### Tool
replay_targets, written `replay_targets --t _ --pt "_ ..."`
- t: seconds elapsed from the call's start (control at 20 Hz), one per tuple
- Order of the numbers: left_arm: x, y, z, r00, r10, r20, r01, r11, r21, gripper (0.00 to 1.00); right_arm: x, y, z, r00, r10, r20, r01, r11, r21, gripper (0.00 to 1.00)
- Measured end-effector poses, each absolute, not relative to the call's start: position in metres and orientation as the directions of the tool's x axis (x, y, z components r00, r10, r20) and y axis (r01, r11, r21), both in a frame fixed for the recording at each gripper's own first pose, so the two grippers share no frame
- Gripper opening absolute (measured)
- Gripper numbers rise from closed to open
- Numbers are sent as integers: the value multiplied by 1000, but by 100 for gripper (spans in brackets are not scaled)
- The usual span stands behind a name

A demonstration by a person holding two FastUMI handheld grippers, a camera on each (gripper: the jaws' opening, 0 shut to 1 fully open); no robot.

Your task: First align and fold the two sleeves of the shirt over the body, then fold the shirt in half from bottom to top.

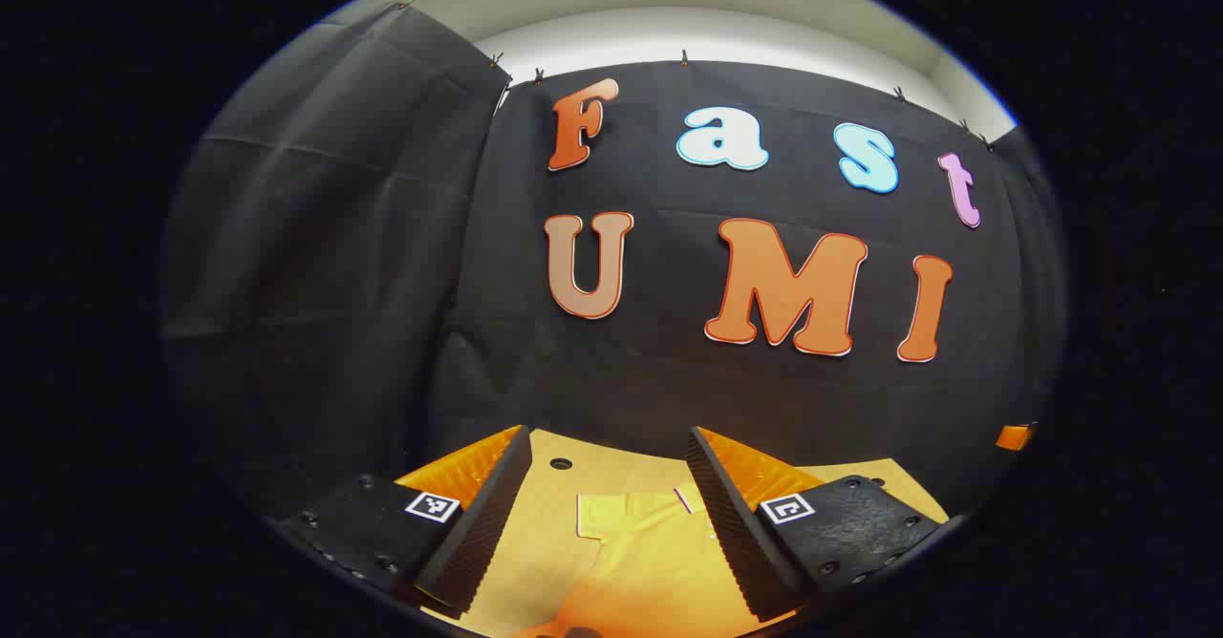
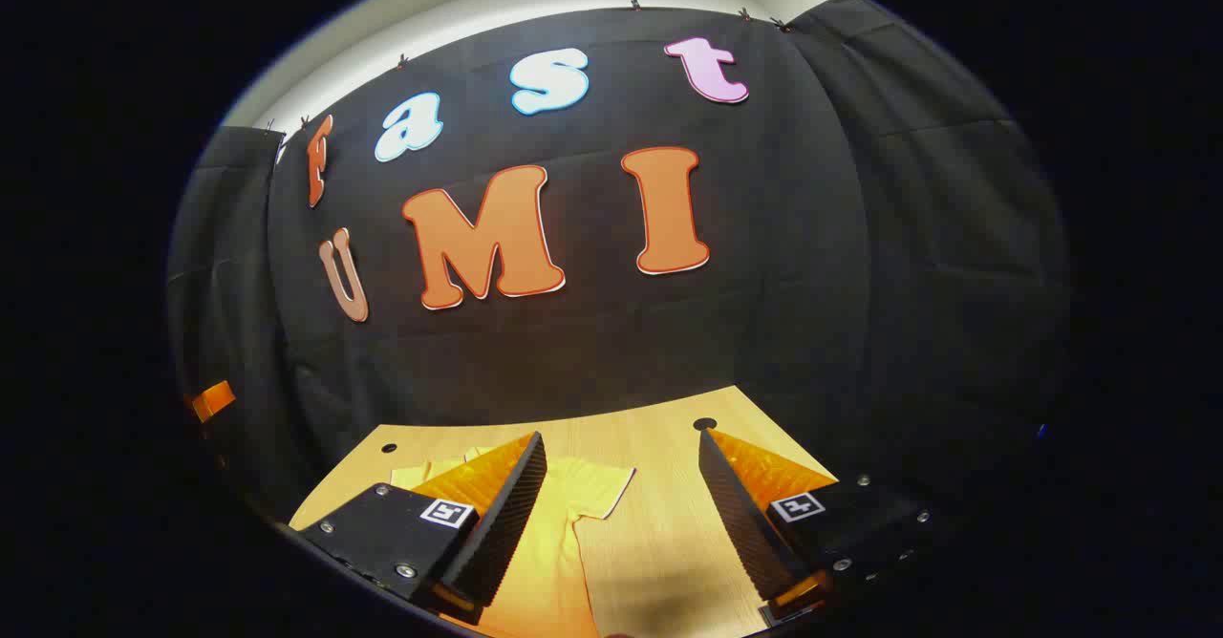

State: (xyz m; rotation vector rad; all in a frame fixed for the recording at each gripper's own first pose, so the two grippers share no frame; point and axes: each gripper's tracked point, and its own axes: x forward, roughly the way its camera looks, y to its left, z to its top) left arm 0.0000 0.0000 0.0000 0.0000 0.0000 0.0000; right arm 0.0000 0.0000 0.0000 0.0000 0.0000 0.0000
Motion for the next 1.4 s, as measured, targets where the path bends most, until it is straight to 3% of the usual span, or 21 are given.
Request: replay_targets --t 0.35,0.55,1.0,1.4 --pt "73 6 -3 990 -135 -40 136 991 9 98 7 22 -19 991 -133 -23 132 991 -11 97" --pt "95 31 -5 986 -157 -59 160 986 40 98 9 47 -29 988 -153 -32 154 988 15 97" --pt "116 40 -23 991 -115 -68 115 993 -4 98 27 51 -17 988 -124 -89 119 992 -50 98" --pt "119 38 -40 983 -147 -113 149 989 8 98 75 70 -38 961 -79 -264 86 996 16 97"
